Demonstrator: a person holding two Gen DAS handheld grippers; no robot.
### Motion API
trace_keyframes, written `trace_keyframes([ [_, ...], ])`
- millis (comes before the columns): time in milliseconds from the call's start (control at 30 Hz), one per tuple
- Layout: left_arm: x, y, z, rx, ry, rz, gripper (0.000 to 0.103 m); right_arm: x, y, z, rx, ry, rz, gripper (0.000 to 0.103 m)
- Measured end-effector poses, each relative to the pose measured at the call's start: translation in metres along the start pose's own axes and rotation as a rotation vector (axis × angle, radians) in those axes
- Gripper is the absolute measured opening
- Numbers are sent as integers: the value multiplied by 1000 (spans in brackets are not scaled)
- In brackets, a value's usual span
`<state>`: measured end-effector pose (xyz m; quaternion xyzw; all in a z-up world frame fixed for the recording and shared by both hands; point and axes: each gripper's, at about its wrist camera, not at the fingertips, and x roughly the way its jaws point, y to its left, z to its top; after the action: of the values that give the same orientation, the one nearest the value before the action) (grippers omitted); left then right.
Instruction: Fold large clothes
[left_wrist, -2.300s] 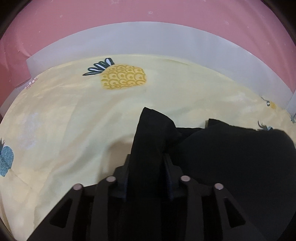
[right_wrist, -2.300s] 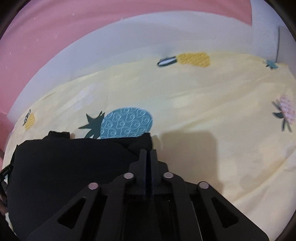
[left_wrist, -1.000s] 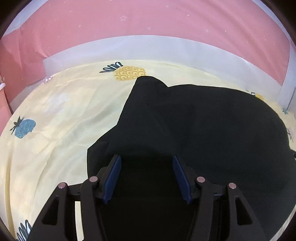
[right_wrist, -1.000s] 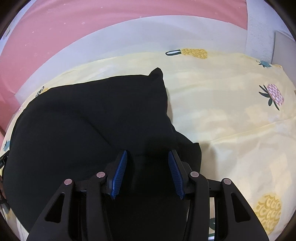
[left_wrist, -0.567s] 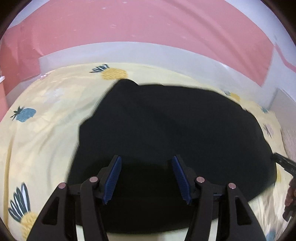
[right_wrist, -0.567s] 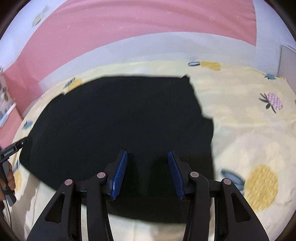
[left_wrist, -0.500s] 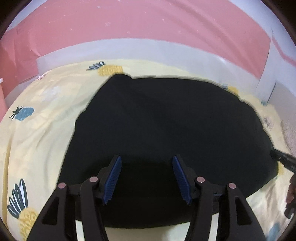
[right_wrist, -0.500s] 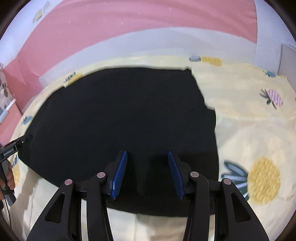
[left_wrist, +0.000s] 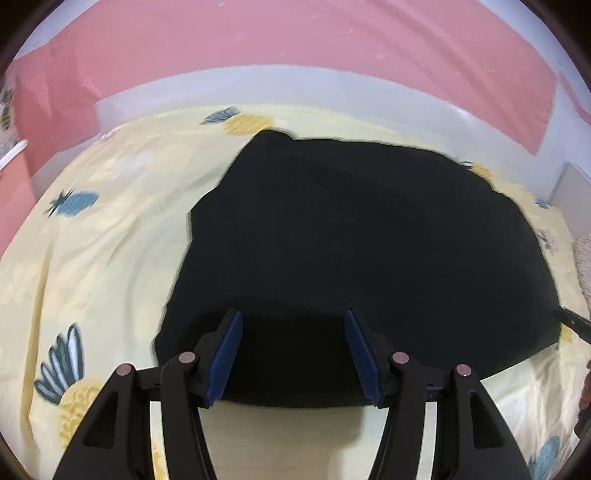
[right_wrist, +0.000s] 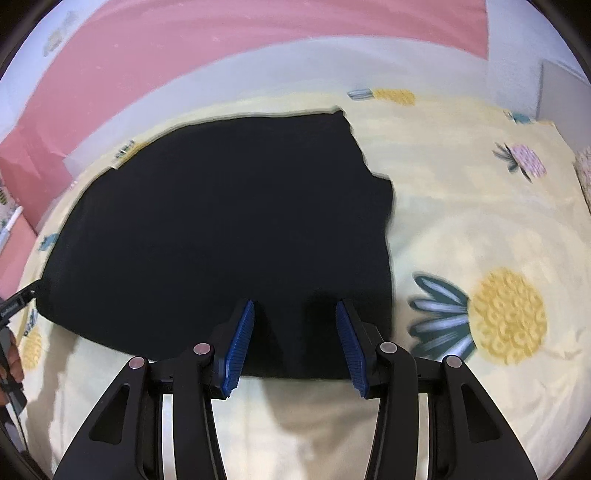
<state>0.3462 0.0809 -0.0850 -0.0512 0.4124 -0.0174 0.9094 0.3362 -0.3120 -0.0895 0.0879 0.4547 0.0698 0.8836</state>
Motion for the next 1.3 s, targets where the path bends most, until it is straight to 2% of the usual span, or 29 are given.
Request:
trace_keyframes([
  [100,10,17,-5,-48,27,-7,61,8,-22,-8,61,39,-13,47],
  [200,10,14,-1,-32,30,1,61,3,-38,-7,138,53,4,48],
  [333,5,13,12,-39,4,-21,61,-10,-30,3,104,-4,0,48],
  [433,12,9,30,-9,-5,-2,61,-9,-15,25,61,-32,20,48],
  [500,22,8,45,6,-11,6,61,1,-3,41,35,-40,33,48],
  [567,40,12,57,6,6,46,61,26,-2,58,32,-11,33,48],
  [633,61,22,65,-15,22,68,63,46,-7,61,41,4,9,48],
  [667,68,27,66,-27,28,75,69,54,-12,65,54,5,3,48],
  [733,77,39,68,-68,38,60,74,62,-19,73,68,5,-14,48],
  [867,72,58,72,-144,22,28,73,50,-36,83,96,-20,-20,48],
  [967,62,78,69,-214,-2,12,73,41,-61,75,179,-32,28,51],
  [1067,59,98,61,-269,16,-17,73,47,-84,64,269,3,101,75],
  [1300,73,107,55,-288,85,-102,80,65,-102,44,378,49,290,77],
])
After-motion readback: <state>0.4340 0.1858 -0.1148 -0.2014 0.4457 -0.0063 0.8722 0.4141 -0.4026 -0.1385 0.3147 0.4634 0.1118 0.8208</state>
